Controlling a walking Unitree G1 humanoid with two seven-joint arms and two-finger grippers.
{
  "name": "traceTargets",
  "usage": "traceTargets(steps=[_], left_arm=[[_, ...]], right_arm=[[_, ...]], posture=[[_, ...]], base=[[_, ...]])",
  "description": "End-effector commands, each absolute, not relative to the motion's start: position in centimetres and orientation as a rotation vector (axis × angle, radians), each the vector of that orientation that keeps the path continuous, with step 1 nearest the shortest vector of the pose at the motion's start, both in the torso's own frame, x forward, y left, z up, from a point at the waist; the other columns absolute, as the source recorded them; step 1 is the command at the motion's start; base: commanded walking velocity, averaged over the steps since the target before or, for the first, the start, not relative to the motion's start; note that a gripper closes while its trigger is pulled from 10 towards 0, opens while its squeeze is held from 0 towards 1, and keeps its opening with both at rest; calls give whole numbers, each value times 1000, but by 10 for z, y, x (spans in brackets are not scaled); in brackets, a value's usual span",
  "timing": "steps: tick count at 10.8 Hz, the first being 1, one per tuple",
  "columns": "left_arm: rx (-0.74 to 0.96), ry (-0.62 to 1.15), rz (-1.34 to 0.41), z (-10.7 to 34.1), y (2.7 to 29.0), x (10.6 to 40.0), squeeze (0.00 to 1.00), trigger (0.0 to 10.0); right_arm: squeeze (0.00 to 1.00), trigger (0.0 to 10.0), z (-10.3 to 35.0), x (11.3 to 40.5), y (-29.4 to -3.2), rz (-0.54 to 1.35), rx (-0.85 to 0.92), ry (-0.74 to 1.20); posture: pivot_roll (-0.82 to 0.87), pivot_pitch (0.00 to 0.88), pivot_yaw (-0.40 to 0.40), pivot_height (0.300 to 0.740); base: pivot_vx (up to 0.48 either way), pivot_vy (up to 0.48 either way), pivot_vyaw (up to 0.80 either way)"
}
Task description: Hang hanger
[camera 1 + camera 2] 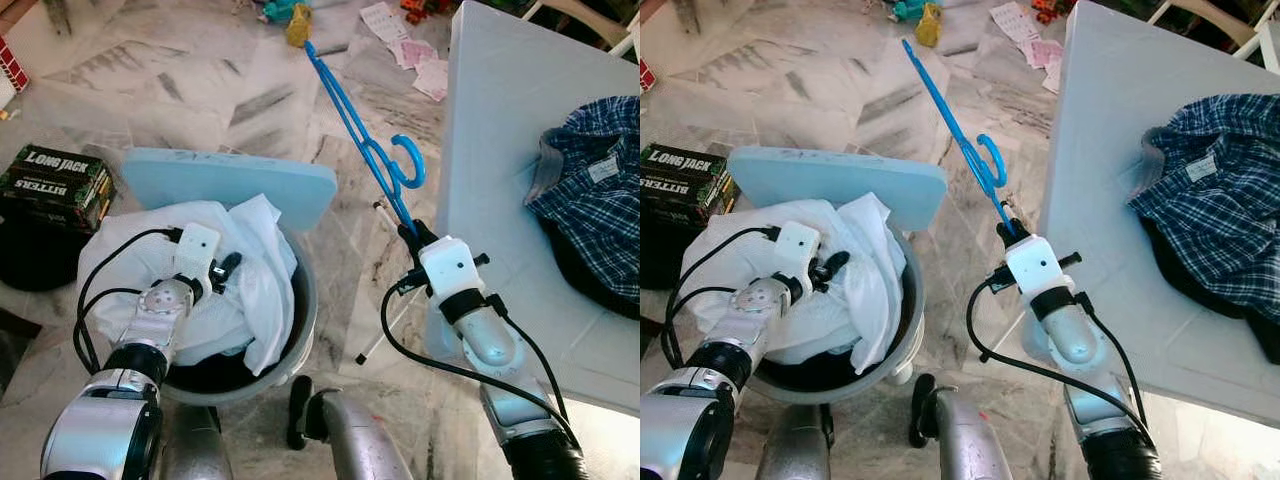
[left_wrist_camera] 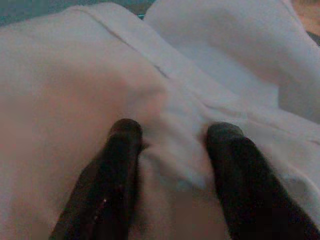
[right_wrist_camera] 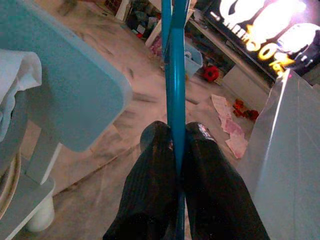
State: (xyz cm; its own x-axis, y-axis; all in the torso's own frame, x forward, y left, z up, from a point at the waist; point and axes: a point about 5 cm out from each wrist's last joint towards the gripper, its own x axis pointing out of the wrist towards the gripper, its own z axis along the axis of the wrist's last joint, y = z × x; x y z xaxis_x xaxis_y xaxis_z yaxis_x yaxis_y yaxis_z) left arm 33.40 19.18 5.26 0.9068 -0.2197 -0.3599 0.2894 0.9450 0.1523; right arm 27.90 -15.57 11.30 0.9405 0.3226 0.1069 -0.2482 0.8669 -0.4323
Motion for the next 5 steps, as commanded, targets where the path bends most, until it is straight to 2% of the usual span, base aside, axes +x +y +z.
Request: traceTargets(steps=[1,5], left_arm=[[196,392,-256,42,191,328,0,0],[161,373,-227,44,198,328,0,0]], right_arm=[[0,10000,98,276,-160,297,-428,-105],[0,10000,97,277,-158,301,-442,-115]], posture=[[-76,292,-196,740],[-66,286,-188,740]], base=[[0,0,0],[0,0,0]])
